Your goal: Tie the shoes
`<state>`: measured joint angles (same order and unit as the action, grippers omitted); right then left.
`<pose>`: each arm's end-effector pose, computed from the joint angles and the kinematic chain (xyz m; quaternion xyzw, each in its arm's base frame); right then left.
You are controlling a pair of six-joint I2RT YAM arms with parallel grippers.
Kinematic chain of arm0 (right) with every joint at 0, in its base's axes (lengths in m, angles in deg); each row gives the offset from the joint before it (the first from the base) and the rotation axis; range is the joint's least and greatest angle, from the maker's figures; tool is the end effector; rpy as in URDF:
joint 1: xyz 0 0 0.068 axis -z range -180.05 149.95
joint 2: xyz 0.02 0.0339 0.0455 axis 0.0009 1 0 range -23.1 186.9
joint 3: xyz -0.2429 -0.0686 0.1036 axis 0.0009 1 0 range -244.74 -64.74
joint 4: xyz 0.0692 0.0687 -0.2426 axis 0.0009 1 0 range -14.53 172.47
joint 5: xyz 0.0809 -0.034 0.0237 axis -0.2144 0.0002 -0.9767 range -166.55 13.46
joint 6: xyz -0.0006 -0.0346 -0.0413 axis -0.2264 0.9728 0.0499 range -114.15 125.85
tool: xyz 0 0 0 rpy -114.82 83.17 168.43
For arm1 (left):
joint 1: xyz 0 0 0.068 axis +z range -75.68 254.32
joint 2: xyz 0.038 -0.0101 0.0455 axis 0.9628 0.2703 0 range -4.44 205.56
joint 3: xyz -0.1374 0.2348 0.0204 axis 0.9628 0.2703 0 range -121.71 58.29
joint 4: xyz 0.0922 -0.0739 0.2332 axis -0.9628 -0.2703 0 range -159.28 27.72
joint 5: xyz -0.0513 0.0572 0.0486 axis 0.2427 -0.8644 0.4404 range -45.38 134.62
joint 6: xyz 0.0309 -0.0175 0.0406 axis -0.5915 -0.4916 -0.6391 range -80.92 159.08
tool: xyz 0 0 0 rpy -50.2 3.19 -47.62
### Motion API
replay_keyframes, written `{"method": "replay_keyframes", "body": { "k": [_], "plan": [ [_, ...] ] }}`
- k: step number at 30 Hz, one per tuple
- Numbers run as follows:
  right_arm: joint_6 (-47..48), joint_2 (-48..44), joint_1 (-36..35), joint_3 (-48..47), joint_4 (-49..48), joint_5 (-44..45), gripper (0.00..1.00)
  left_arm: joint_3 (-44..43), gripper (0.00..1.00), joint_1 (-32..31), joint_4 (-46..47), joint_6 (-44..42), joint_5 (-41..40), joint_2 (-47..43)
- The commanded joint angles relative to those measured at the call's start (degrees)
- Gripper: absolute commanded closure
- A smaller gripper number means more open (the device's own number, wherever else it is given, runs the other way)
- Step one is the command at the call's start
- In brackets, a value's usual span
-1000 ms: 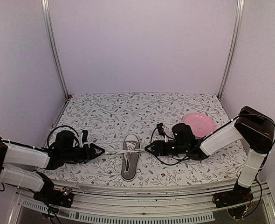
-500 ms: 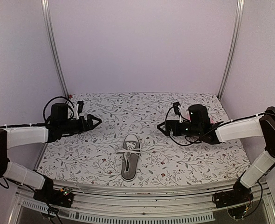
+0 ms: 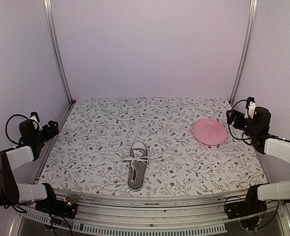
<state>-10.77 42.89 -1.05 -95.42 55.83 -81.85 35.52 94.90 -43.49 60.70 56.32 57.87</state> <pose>0.2524 0.0076 0.2324 0.0805 0.7925 0.1288 0.5906 0.2143 0.0727 0.1990 -0.2407 0.7846 -0.0891 0.5644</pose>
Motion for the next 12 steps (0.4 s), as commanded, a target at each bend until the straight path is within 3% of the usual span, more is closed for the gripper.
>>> {"method": "replay_keyframes", "body": {
  "k": [1,4,7,12],
  "plan": [
    [4.18,-6.9,1.78,9.25,-9.64,12.1,0.01,8.51,0.03,-0.27,17.73,-6.67,-7.52,0.06],
    [4.96,-5.15,1.78,14.66,-17.64,17.46,0.01,9.75,0.03,-1.91,23.34,-7.92,-4.97,1.99],
    [6.5,-0.05,1.77,14.98,-22.6,17.48,0.01,10.11,0.03,-5.74,28.03,-10.94,-6.94,4.9],
    [8.84,7.22,1.78,13.2,-26.66,17.66,0.01,7.35,0.03,-12.35,27.39,-14.59,-14.0,9.37]
  ]
}}
